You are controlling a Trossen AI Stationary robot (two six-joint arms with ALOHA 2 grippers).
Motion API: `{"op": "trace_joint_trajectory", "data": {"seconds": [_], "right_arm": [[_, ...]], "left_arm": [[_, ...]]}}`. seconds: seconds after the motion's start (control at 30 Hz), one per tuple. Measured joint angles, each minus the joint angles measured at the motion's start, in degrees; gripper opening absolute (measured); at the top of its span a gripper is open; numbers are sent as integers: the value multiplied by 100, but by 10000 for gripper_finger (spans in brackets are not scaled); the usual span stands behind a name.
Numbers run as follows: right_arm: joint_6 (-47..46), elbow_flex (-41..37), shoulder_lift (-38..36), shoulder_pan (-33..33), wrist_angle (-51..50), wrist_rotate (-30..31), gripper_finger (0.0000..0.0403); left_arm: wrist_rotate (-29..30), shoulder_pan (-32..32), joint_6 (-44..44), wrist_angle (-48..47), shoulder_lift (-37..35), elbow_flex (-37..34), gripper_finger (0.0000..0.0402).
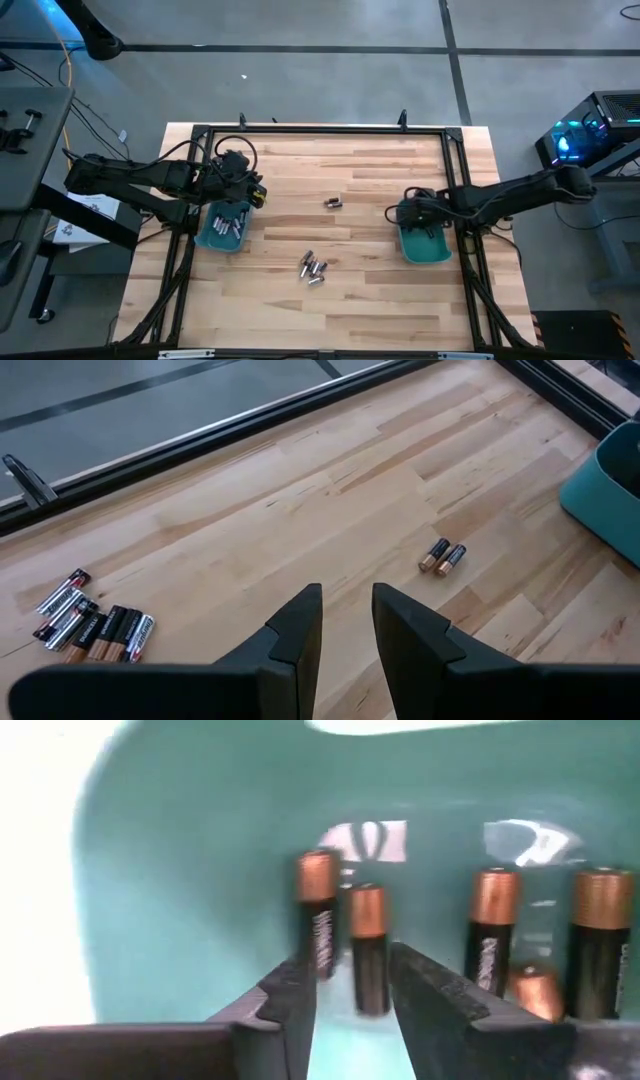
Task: Sort batteries
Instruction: Put the black battery into the green bin
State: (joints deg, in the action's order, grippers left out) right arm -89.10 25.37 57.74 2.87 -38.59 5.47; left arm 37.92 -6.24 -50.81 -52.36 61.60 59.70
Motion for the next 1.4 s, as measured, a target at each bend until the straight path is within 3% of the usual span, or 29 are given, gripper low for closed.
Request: {"op": "trace_joint_trajectory", "data": {"seconds": [0.3, 0.43, 0.63, 0.73, 0.83, 1.13, 1.27, 1.4], "right_arm": [[946, 1699, -191, 0, -1896, -51, 123], [1941, 2479, -182, 0, -2033, 190, 123], [4433, 2752, -179, -36, 34, 693, 123], [5035, 2606, -37, -284, 1453, 634, 124], [5404, 2588, 414, -598, 2231, 351, 124], [6962, 2581, 2502, -1293, 3572, -1037, 137], [7486, 2616, 3336, -1511, 3686, -1571, 177], [7888, 2720, 3904, -1605, 3651, -1543, 231]], "left_arm": [[-60, 0, 1, 0, 1, 0, 85], [-60, 0, 3, 0, 1, 0, 85], [-60, 0, 58, 0, 1, 0, 85], [-60, 0, 57, -1, -1, 0, 85], [-60, 0, 55, 0, -1, 0, 85], [-58, 0, 53, -4, 1, 0, 85], [-164, 0, 45, -4, 0, 0, 85], [-237, 0, -8, -4, 1, 0, 85]]}}
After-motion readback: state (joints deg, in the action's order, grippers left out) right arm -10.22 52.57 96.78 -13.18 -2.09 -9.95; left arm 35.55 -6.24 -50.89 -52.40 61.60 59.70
